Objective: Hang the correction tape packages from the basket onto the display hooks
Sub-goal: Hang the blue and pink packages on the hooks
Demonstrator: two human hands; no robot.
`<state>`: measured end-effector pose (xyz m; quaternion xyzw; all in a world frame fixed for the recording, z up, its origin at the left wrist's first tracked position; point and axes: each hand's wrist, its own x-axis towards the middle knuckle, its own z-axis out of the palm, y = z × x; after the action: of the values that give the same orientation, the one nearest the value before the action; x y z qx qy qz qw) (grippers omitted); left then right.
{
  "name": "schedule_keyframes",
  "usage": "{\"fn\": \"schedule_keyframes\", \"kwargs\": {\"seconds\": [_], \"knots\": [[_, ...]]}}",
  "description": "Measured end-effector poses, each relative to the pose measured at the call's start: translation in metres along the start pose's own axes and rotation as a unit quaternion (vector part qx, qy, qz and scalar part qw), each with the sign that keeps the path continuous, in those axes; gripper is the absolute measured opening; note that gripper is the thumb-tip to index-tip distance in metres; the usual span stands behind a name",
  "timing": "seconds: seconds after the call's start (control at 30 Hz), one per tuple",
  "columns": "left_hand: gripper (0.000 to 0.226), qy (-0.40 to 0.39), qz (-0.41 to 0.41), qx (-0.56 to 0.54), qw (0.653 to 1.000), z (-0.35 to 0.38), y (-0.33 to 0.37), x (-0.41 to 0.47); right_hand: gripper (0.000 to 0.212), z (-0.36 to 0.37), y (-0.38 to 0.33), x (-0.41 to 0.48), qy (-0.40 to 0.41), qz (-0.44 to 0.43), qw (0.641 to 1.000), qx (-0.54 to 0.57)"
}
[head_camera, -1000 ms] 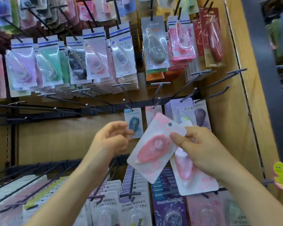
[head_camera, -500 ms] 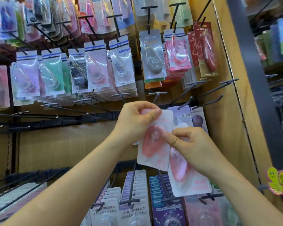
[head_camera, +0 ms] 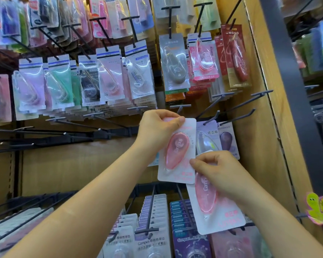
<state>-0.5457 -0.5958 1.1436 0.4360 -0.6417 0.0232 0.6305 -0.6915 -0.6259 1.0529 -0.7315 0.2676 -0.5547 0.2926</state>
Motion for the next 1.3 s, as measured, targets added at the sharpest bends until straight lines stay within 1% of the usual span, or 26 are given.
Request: {"fn": "schedule_keyframes", "kwargs": {"seconds": [0.1,0.2,0.3,0.4,0.47,0.53,0.57,0.6,0.63,0.67,0.73,0.8,0.83,0.9,0.93,0.97,1.07,1.1,1.13,1.17,1.3], "knots": [[0.006,-0.016,-0.051,-0.018,0.998,0.001,0.002,0.002,0.024,-0.004,-0.001,-0.001,-0.010,0.005,1.000,0.016],[0.009,-0.028,-0.129,-0.093,0.987,0.001,0.000,0.001,0.024,-0.007,-0.002,-0.001,-0.028,0.005,1.000,0.008],[0.018,-0.042,-0.170,-0.146,0.974,-0.001,-0.006,-0.001,0.025,-0.012,-0.004,-0.001,-0.038,0.005,0.999,0.011],[0.016,-0.080,-0.155,-0.116,0.978,-0.007,-0.018,-0.007,0.025,-0.013,-0.004,-0.001,-0.041,0.004,0.999,0.003],[0.018,-0.116,-0.147,-0.075,0.979,-0.012,-0.028,-0.011,0.027,-0.011,-0.001,0.000,-0.022,0.003,1.000,-0.013],[0.022,-0.157,-0.157,-0.052,0.974,-0.019,-0.035,-0.013,0.028,-0.008,0.002,0.000,-0.002,0.004,1.000,-0.026],[0.022,-0.169,-0.160,-0.047,0.971,-0.022,-0.037,-0.013,0.025,-0.007,0.003,0.000,0.004,0.004,1.000,-0.027],[0.020,-0.169,-0.159,-0.042,0.972,-0.024,-0.038,-0.012,0.018,-0.007,0.004,-0.001,0.011,0.005,1.000,-0.020],[0.018,-0.157,-0.154,-0.036,0.975,-0.024,-0.040,-0.010,0.006,-0.009,0.004,-0.003,0.017,0.006,1.000,-0.011],[0.016,-0.137,-0.150,-0.023,0.979,-0.022,-0.043,-0.008,0.013,-0.012,0.005,-0.004,0.019,0.008,1.000,-0.005],[0.013,-0.095,-0.150,0.010,0.984,-0.012,-0.049,-0.002,0.045,-0.020,0.011,-0.005,0.010,0.013,1.000,0.008],[0.012,-0.064,-0.160,0.023,0.985,0.003,-0.059,0.005,0.074,-0.024,0.013,-0.006,0.019,0.001,0.999,0.040],[0.012,-0.050,-0.165,0.021,0.985,0.010,-0.064,0.009,0.084,-0.025,0.015,-0.006,0.034,-0.008,0.997,0.065],[0.013,-0.031,-0.169,0.023,0.985,0.021,-0.078,0.019,0.095,-0.026,0.021,-0.003,0.079,-0.017,0.992,0.097],[0.014,-0.024,-0.170,0.027,0.985,0.024,-0.087,0.026,0.095,-0.026,0.024,-0.001,0.102,-0.016,0.989,0.104],[0.014,-0.017,-0.170,0.033,0.985,0.028,-0.095,0.033,0.087,-0.027,0.027,0.000,0.118,-0.014,0.986,0.114],[0.015,0.010,-0.183,0.059,0.981,0.037,-0.120,0.055,0.043,-0.028,0.032,0.003,0.123,-0.015,0.978,0.170],[0.015,0.016,-0.190,0.070,0.979,0.041,-0.128,0.062,0.033,-0.027,0.034,0.004,0.117,-0.013,0.977,0.178],[0.015,0.022,-0.197,0.082,0.977,0.045,-0.135,0.068,0.029,-0.026,0.036,0.006,0.110,-0.010,0.977,0.180],[0.016,0.027,-0.199,0.093,0.975,0.048,-0.142,0.073,0.031,-0.024,0.037,0.007,0.099,-0.008,0.978,0.185],[0.020,0.024,-0.190,0.132,0.973,0.058,-0.155,0.089,0.049,-0.023,0.040,0.012,0.080,-0.007,0.977,0.198]]}}
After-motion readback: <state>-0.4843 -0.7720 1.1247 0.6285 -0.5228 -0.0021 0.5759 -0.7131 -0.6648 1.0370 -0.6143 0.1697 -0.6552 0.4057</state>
